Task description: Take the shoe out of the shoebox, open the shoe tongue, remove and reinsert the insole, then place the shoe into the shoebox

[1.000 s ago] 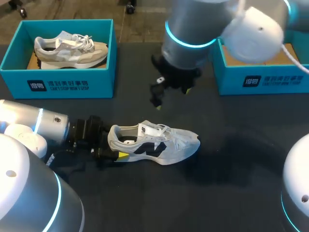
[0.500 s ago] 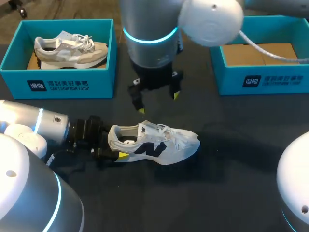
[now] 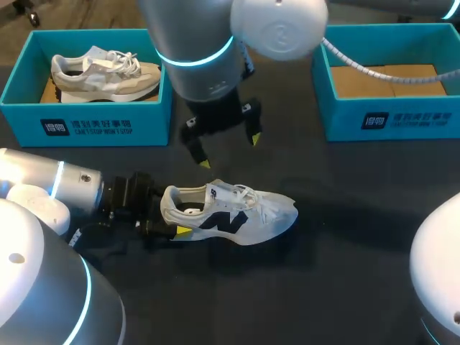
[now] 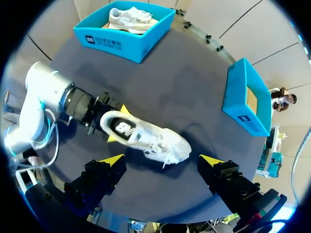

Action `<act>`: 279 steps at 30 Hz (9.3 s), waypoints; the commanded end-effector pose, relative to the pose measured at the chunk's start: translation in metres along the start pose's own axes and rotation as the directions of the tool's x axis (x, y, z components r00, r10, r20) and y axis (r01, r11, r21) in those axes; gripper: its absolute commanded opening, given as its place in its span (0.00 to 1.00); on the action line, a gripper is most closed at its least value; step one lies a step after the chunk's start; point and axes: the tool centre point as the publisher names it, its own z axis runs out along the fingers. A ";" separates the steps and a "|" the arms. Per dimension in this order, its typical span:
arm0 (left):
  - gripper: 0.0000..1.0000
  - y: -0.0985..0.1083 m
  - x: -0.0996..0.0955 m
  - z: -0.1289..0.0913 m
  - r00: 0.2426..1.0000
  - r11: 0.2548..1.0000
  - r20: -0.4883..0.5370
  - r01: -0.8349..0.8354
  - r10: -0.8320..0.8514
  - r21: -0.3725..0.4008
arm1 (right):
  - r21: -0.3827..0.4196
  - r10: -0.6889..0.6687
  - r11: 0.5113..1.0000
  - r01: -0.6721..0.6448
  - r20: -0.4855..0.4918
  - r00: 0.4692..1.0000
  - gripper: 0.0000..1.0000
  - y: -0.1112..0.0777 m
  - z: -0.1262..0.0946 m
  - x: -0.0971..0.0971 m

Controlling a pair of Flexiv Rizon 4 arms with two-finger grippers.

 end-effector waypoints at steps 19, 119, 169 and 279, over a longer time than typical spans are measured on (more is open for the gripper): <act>0.00 0.002 0.001 0.003 1.000 1.000 0.005 0.000 0.000 0.002 | -0.040 0.349 0.936 -0.350 -0.019 0.937 1.00 0.018 0.034 0.030; 0.00 0.002 0.001 0.003 1.000 1.000 0.005 0.000 0.000 0.002 | -0.029 0.608 0.787 -0.616 0.202 0.768 0.00 -0.027 0.111 0.000; 0.00 0.002 0.001 0.003 1.000 1.000 0.005 0.000 0.000 0.002 | 0.007 0.606 0.795 -0.606 0.007 0.796 0.20 -0.074 0.184 -0.059; 0.00 0.002 0.001 0.003 1.000 1.000 0.005 0.000 0.000 0.002 | -0.202 -0.555 0.796 0.570 0.133 0.821 0.31 0.024 0.059 0.002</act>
